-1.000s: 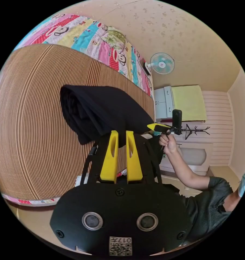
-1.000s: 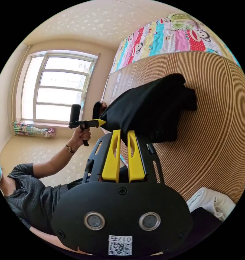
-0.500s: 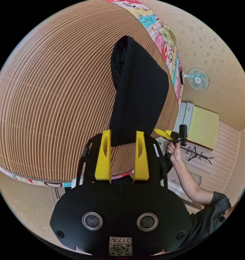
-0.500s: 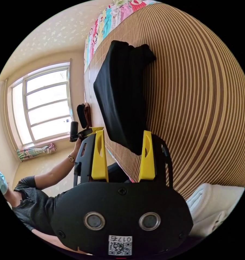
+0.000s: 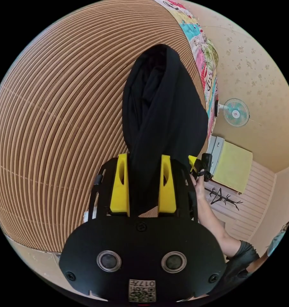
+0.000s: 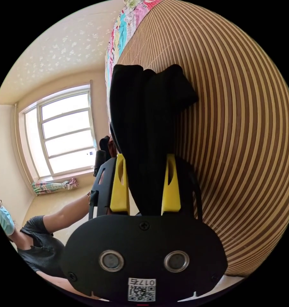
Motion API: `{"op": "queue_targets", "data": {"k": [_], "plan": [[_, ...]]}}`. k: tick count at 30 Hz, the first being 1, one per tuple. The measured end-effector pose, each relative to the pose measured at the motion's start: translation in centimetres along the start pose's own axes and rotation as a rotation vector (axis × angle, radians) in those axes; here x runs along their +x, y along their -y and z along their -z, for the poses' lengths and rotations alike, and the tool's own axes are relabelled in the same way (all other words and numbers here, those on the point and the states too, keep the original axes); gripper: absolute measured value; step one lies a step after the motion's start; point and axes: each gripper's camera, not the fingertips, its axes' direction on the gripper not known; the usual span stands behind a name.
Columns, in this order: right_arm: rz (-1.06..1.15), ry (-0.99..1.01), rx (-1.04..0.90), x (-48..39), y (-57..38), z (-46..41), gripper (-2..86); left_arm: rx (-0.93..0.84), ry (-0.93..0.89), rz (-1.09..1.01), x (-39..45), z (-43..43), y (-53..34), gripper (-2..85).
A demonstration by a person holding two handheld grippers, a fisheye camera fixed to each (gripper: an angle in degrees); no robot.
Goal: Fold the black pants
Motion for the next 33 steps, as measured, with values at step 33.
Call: {"op": "queue_targets", "data": {"k": [33], "plan": [[0.142, 0.063, 0.024, -7.2, -18.5, -14.5, 9.0, -0.430, 0.024, -0.416, 2.5, 36.8, -17.0, 8.9]]}}
